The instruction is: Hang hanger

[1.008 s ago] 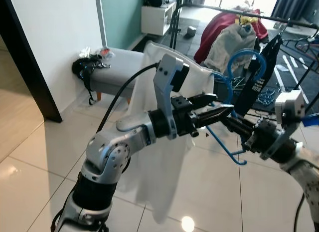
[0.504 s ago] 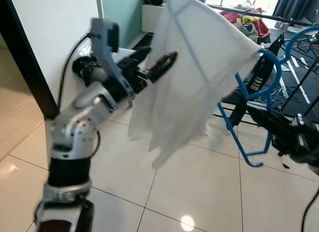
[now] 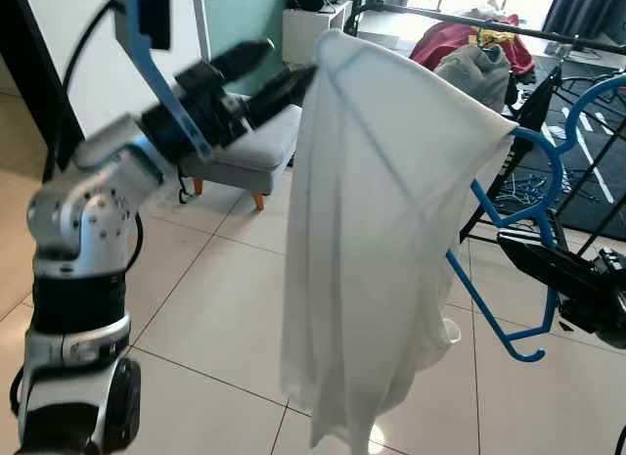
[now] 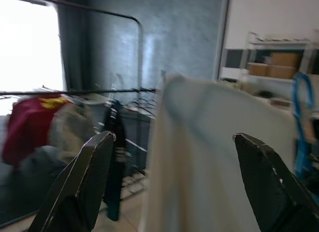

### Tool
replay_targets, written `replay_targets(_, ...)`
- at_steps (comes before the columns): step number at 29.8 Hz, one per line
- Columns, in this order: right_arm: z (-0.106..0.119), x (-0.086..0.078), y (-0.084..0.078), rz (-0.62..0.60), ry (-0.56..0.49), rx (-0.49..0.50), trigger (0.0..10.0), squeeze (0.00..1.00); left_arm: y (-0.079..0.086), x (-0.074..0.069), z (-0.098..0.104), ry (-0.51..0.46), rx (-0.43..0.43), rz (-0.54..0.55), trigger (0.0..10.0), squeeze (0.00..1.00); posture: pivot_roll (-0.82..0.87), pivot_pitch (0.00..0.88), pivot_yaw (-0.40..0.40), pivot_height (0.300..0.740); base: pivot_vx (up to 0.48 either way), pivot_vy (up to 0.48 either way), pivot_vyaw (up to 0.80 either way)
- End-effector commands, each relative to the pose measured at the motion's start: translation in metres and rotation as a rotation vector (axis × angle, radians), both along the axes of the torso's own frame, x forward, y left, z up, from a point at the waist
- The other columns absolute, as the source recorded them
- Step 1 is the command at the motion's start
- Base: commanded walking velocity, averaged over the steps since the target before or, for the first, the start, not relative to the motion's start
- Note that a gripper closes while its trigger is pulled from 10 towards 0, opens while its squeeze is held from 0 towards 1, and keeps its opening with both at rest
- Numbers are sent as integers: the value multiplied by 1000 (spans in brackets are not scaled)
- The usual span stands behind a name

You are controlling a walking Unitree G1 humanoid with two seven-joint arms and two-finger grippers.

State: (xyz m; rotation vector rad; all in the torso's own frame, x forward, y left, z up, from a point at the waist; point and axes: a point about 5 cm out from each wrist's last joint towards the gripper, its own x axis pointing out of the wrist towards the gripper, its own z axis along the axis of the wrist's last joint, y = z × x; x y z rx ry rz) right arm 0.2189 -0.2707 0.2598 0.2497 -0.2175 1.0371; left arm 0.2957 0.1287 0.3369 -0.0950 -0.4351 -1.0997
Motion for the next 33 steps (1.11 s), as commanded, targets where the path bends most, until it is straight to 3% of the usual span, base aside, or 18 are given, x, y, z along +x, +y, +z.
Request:
replay_targets(1,13,-2,-2,-18,-72,3,10000,0,-6,-7,-9,18,70,-63,10000,0,-69,108,-15,740,0,0,0)
replay_targets(7,18,-1,5,11,-91,1,10000,0,-9,-2,-28,69,55,61,10000,0,-58,109,-22,740,0,0,0)
replay_targets(15,22,-1,9,30,-101,0,10000,0,-10,15,-35,56,24,271,10000,0,-61,102,-24,740,0,0,0)
replay_targets(19,23,-1,10,33,-105,-1,10000,0,-12,16,-37,41,32,302,10000,0,-63,102,-23,740,0,0,0)
replay_targets(20,24,-1,10,34,-108,-1,10000,0,-14,16,-38,23,29,320,0,0,-69,101,-23,740,0,0,0)
replay_targets(25,25,-1,8,19,-113,-9,10000,0,-16,13,-34,-29,8,350,0,0,-66,96,-26,740,0,0,0)
replay_targets(33,28,2,8,-5,-124,-9,10000,0,-18,11,-30,-32,-42,317,0,0,-63,100,-27,740,0,0,0)
